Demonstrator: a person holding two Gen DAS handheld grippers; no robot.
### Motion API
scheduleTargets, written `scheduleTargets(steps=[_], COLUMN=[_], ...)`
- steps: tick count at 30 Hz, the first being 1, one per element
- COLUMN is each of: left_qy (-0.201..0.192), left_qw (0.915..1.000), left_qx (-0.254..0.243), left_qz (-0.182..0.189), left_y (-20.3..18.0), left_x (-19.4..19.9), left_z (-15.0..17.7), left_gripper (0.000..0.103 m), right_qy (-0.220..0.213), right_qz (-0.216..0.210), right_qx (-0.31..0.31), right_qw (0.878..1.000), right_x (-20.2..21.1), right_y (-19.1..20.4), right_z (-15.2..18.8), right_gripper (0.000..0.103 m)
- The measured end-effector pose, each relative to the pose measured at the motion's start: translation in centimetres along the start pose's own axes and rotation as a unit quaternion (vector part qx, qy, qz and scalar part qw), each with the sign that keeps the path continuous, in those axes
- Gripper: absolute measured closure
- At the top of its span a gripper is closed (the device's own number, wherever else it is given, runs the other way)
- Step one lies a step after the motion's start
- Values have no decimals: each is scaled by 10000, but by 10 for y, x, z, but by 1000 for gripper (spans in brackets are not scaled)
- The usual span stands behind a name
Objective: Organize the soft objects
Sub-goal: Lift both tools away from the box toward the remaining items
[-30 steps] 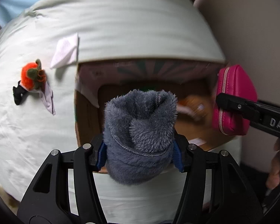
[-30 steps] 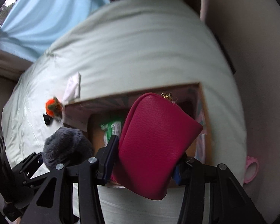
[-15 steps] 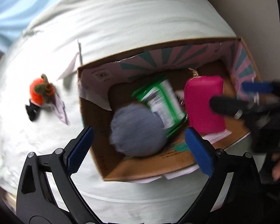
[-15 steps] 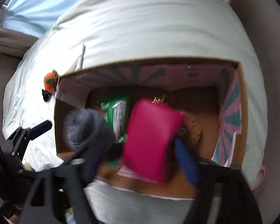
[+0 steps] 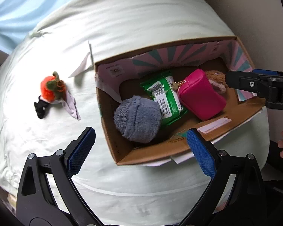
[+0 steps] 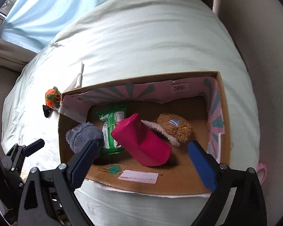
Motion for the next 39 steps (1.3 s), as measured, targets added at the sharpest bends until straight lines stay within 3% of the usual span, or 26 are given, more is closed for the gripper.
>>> scheduleTargets(steps=[7, 15, 27, 39], left_qy=[-341, -694, -1399, -1861], left_qw=[9989, 9955, 9847, 9727], left_qx=[155, 470, 952, 1325], left_qz=[273, 448, 410, 408], left_y=[15, 57, 186, 307], left_x=[43, 100, 189, 223], left_z=[14, 37, 86, 116], left_gripper=[6, 6, 6, 6], right_qy=[-190, -542, -1259, -2008], right_qz=[237, 394, 739, 645], right_qx=[90, 414, 948, 1062], right_qw=[9995, 9969, 9847, 9717], right_x=[36, 90, 158, 180], right_y=[12, 65, 178, 299], right_z=[12, 22, 48, 50], right_gripper=[7, 7, 7, 7])
Point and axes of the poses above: each gripper's, at about its wrist camera, not at the fingertips, and x roughly against the way its jaws point, y to its left, z to its underside, the point moved 5 cm from there along -x, roughly the way its jaws point, and after that the axes turned 9 degrees about x, right-handed, at the moved point
